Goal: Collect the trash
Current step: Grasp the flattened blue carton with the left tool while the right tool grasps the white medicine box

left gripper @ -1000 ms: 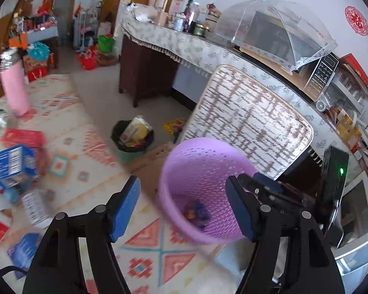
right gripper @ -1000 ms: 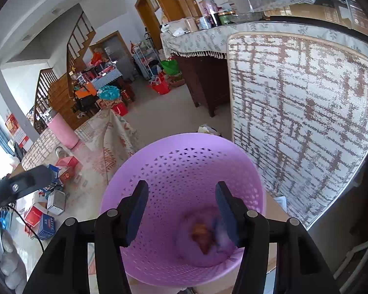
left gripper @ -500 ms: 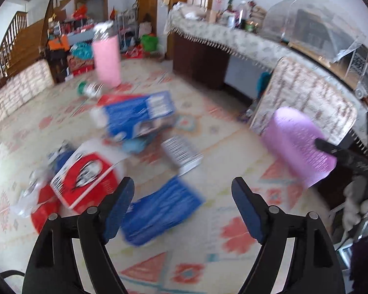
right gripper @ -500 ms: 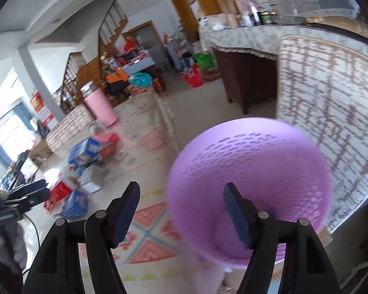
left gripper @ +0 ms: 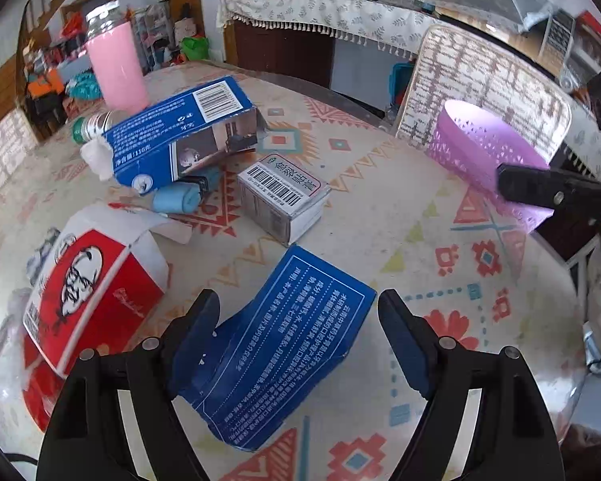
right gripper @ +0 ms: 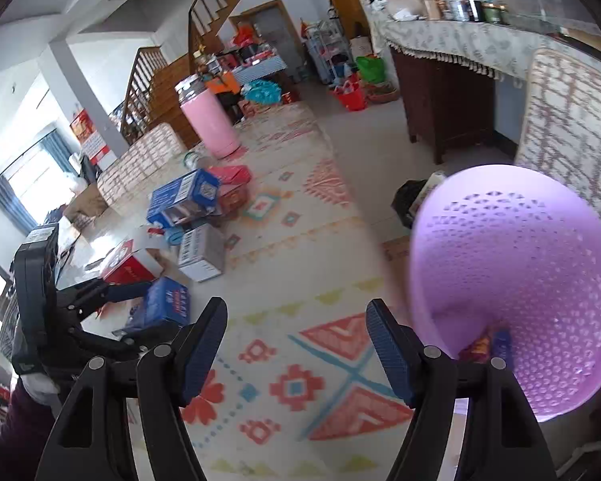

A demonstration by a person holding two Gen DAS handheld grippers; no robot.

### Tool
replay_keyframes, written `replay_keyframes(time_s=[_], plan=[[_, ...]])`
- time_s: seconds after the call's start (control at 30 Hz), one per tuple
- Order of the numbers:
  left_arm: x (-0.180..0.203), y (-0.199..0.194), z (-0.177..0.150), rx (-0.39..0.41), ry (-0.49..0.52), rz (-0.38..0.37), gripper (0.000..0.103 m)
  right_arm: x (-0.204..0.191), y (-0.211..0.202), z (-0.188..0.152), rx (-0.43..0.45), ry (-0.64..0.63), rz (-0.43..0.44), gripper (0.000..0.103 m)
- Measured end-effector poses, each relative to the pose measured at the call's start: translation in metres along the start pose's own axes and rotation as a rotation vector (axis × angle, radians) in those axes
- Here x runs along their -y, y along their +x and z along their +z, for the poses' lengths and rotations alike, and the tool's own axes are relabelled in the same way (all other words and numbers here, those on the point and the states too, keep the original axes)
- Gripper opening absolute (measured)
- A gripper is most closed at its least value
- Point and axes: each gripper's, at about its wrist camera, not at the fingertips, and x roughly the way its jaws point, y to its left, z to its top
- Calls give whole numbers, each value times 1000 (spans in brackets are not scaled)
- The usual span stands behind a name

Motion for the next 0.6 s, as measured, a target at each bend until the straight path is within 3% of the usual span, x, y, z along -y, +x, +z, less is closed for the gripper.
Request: replay_keyframes(time_s=[0.03, 0.13, 0.4, 0.57, 0.6], plan=[[0, -3, -1, 1, -23, 19, 60, -3, 3, 2, -7, -2, 7, 76], [0, -10, -2, -8, -68, 38, 46, -16, 17, 7, -29, -10, 26, 76], [-7, -54, -31, 38, -189, 68, 46, -61, 67, 24, -72, -92, 60, 76], [-14, -57, -45, 34, -229, 112, 48, -88, 110, 32, -100, -173, 9, 76], [-15, -56, -49, 27, -235, 112, 52, -91, 117, 34, -108, -178, 4, 76]])
